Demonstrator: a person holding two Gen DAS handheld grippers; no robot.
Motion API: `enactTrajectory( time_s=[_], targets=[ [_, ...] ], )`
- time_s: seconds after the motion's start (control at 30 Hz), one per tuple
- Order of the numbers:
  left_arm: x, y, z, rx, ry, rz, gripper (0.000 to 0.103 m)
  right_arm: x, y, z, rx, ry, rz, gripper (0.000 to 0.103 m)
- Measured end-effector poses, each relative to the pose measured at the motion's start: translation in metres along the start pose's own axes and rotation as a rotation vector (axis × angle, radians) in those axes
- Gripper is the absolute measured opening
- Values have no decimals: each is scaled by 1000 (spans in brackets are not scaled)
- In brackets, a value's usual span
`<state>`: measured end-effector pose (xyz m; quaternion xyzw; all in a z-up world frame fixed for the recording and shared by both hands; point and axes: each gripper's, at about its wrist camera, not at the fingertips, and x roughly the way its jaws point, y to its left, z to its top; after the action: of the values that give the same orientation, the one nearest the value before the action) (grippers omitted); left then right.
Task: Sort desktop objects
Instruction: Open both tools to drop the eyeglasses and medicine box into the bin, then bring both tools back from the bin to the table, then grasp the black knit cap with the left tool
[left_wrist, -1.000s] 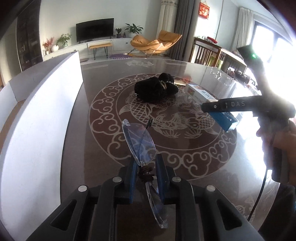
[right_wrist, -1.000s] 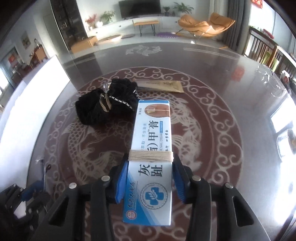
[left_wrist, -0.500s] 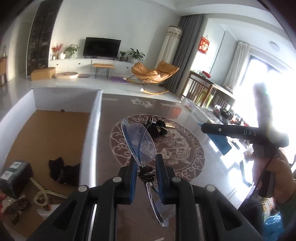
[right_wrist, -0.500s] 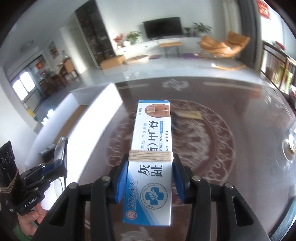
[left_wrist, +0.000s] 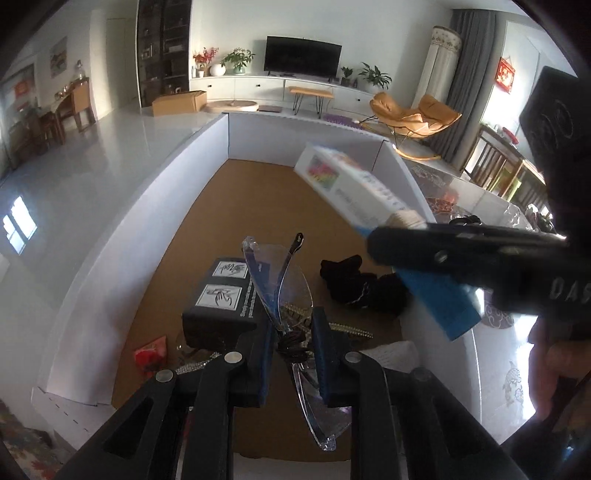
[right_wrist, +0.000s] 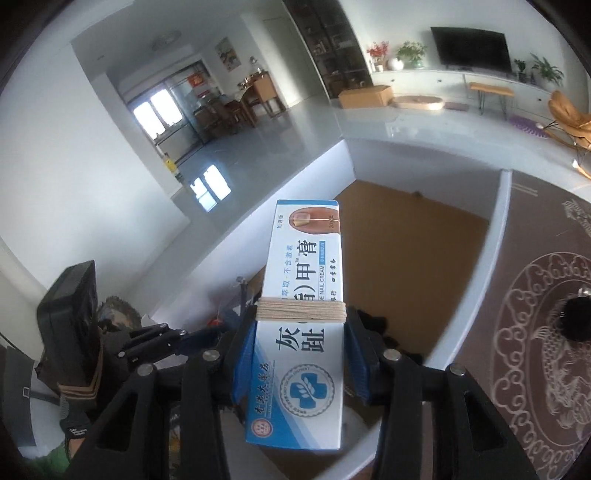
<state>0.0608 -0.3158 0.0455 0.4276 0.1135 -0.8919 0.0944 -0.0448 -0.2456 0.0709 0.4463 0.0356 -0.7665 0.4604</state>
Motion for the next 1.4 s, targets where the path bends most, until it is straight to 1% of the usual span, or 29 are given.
enactTrajectory(
  time_s=[0.03,0.07,0.1,0.13,0.17,0.23,0.3,0.37,0.43,0.47,0.53,0.6,0.67,0.7,0.73,0.8,0.87,0.93,1.03,1.07,1.13,1.2,1.27,1.33,1.4],
  targets=[
    [4,0,-2,0,23,10,31,12,-1,-5,-5,19,1,47],
    [7,-1,-5,0,37,27,55,21,-1,-10,-5,43,0,51],
    [9,-1,-8,0,38,60,82,26,-3,-14,-1,55,2,56],
    [7,-3,-8,2,21,82,90,25,-4,-17,1,47,5,67],
    [4,-5,-10,8,-4,103,92,19,-6,-19,-1,23,7,75],
    [1,-10,-11,23,-34,137,92,-4,-10,-22,-14,-41,-8,81],
    [-4,-13,-9,21,-63,142,92,-32,-17,-24,-31,-117,-54,90],
    [-13,-18,-7,11,-105,107,92,-62,-30,-35,-41,-194,-132,100],
    [-23,-30,-3,13,-144,46,92,-86,-50,-42,-29,-240,-223,103],
    [-30,-34,-4,21,-158,16,92,-96,-64,-55,-14,-247,-278,103],
    [-39,-54,-3,57,-184,-55,92,-109,-98,-74,31,-229,-390,103],
    [-47,-80,-3,105,-200,-121,92,-123,-140,-108,116,-176,-516,103],
    [-51,-111,-5,154,-198,-199,92,-139,-177,-142,217,-135,-601,103],
    [-49,-126,-8,176,-182,-242,93,-148,-194,-158,263,-124,-635,103],
    [-41,-144,-12,202,-148,-292,93,-152,-208,-172,299,-110,-669,103],
    [-27,-173,-21,235,-83,-349,93,-164,-232,-194,355,-84,-731,103],
    [-6,-202,-34,274,-15,-392,93,-170,-250,-206,387,-74,-783,103],
    [15,-225,-47,310,34,-390,93,-173,-259,-212,412,-65,-822,103],
    [48,-249,-62,357,103,-347,93,-177,-268,-216,426,-78,-813,103],
    [53,-256,-67,368,116,-333,93,-178,-271,-216,429,-83,-809,103],
    [64,-264,-65,388,130,-312,93,-176,-279,-219,434,-85,-802,103],
    [71,-270,-56,409,122,-293,93,-176,-283,-221,443,-91,-784,103],
    [80,-280,-34,445,101,-271,93,-175,-284,-224,441,-89,-773,103],
    [90,-290,-4,496,59,-237,93,-172,-282,-223,430,-77,-785,103],
    [109,-305,28,553,31,-204,93,-171,-281,-223,427,-78,-778,103]
  ],
)
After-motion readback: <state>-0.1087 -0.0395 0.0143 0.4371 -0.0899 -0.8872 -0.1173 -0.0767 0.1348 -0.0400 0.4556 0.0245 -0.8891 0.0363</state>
